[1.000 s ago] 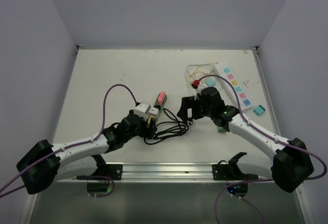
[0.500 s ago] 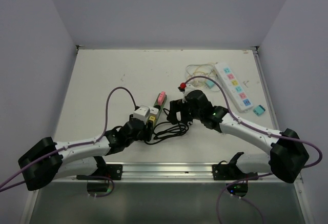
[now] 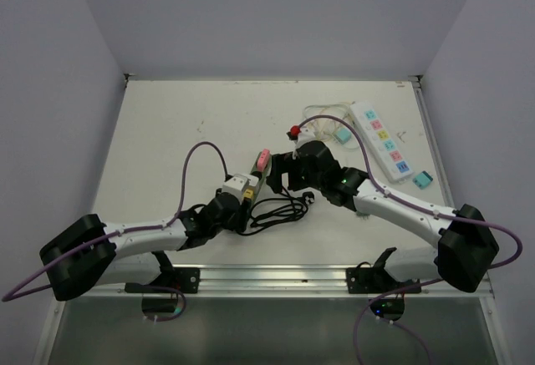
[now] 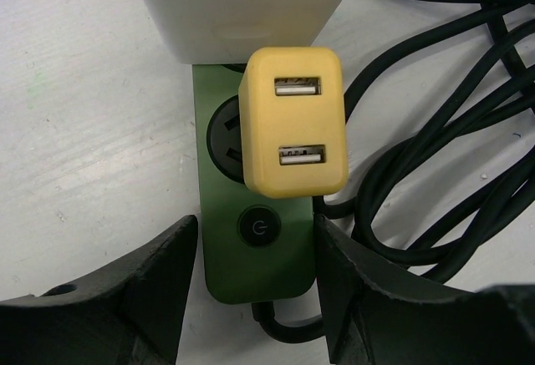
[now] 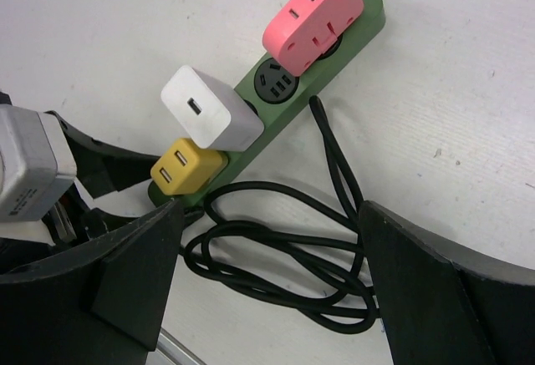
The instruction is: Pull the plug off the socket
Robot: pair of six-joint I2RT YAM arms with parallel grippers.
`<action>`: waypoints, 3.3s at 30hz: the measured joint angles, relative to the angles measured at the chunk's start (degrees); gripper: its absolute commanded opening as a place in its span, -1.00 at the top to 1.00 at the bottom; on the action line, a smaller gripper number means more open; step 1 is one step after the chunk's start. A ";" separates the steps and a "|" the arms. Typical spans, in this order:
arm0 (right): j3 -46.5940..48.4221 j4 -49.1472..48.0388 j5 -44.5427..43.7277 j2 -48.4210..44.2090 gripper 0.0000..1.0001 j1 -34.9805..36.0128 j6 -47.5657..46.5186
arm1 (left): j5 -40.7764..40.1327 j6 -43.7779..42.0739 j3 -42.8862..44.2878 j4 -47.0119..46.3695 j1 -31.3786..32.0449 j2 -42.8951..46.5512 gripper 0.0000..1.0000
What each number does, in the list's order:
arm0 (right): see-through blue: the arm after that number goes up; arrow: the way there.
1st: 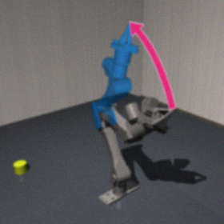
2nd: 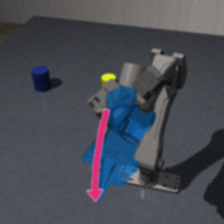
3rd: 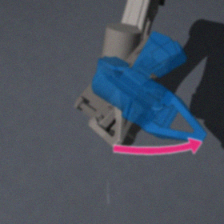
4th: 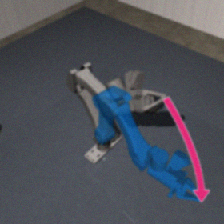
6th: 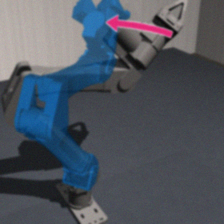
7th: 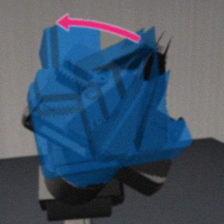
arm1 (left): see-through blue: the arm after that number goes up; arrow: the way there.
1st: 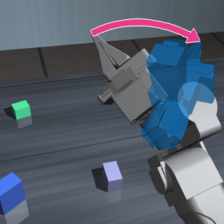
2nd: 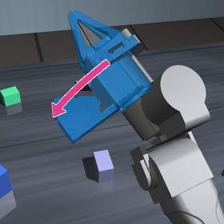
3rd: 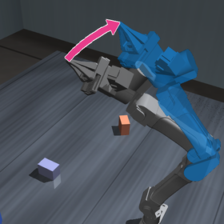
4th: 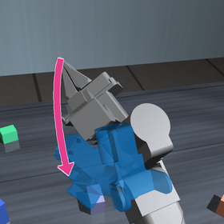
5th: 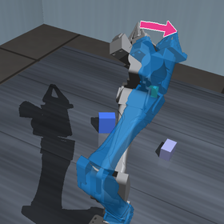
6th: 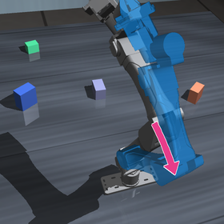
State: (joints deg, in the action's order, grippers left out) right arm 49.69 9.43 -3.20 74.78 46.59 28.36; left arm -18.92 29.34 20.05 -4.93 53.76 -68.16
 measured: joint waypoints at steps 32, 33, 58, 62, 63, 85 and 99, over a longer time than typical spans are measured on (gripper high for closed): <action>-2.32 -0.46 -5.66 0.00 -0.78 0.00 0.39 | 1.11 -7.89 3.48 -11.96 -4.52 -10.14 -0.42; -2.36 -0.46 -5.79 -0.07 -0.78 -0.02 0.39 | 1.14 -7.89 3.48 -11.96 -4.52 -10.14 -0.40; -3.56 -5.57 -0.26 0.59 -0.70 0.68 -0.28 | 3.98 -7.43 2.36 -9.97 -4.52 -6.99 0.74; -3.54 -6.43 0.44 2.29 -0.66 1.18 -2.54 | 5.31 -7.37 1.53 -8.02 -4.57 -3.87 0.84; -3.54 -6.67 0.72 2.75 -0.64 1.27 -3.17 | 5.73 -7.32 1.49 -7.21 -4.59 -2.84 0.85; 3.26 -12.79 4.70 11.32 -0.37 2.62 -9.01 | 13.70 -4.79 0.87 -1.09 -4.61 7.76 1.00; 4.09 -13.75 7.19 15.19 0.84 2.99 -10.01 | 14.21 -4.61 -0.28 -0.09 -4.61 10.21 0.38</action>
State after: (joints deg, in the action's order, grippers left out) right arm 53.78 -4.32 3.99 89.97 49.58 18.35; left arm -4.71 24.73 19.77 -5.02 49.15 -57.95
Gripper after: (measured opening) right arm 0.408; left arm 0.523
